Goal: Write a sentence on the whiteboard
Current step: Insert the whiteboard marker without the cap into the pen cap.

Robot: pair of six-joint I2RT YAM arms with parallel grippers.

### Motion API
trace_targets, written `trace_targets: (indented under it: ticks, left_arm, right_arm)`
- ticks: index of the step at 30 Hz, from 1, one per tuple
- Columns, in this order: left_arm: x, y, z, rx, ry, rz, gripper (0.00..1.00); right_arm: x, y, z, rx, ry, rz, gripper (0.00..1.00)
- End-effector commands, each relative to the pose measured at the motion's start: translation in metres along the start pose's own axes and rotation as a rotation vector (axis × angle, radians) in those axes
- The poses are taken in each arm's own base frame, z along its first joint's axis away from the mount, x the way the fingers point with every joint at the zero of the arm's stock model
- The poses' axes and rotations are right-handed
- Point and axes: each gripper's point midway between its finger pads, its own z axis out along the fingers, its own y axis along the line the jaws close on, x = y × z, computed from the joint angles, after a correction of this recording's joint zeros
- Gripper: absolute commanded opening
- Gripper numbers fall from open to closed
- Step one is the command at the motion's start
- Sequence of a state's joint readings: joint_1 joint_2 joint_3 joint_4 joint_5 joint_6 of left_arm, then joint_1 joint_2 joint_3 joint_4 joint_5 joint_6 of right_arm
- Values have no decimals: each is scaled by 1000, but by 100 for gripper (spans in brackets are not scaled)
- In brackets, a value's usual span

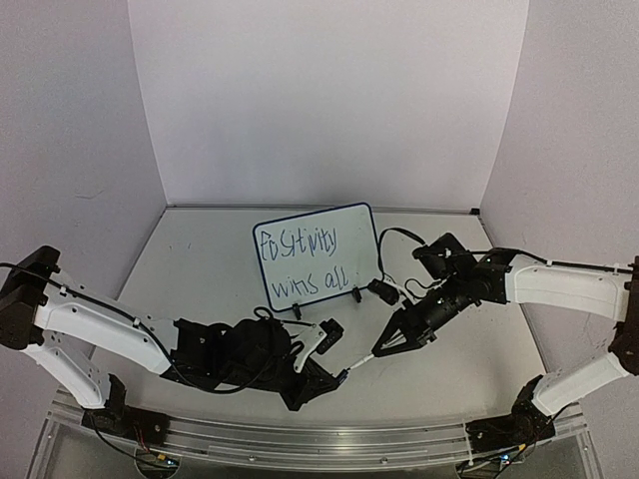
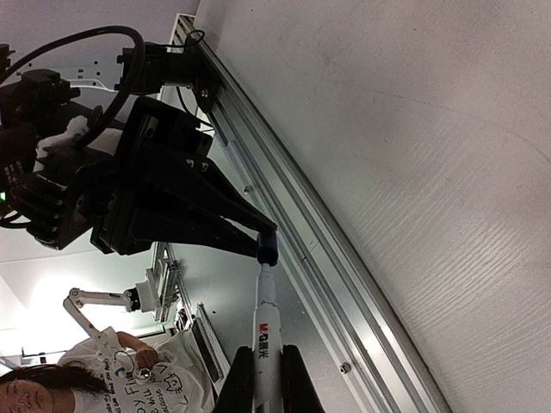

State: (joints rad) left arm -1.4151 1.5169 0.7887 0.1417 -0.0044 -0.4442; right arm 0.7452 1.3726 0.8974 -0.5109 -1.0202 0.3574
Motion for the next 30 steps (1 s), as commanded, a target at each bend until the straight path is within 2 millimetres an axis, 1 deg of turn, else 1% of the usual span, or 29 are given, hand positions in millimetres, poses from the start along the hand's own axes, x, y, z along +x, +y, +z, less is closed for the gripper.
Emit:
trace_targets:
  ticks: [1, 14, 20, 30]
  left_arm:
    - [-20, -10, -10, 24, -80, 13, 0]
    - [-20, -12, -7, 28, -69, 22, 0]
    - [-19, -13, -7, 33, -68, 24, 0]
    - [-19, -18, -6, 46, -61, 38, 0]
  right_arm:
    - [1, 2, 2, -19, 20, -15, 0]
    - [1, 2, 5, -39, 41, -11, 0]
    - [3, -2, 9, -39, 57, -5, 0]
    - [0, -3, 14, -60, 85, -5, 0]
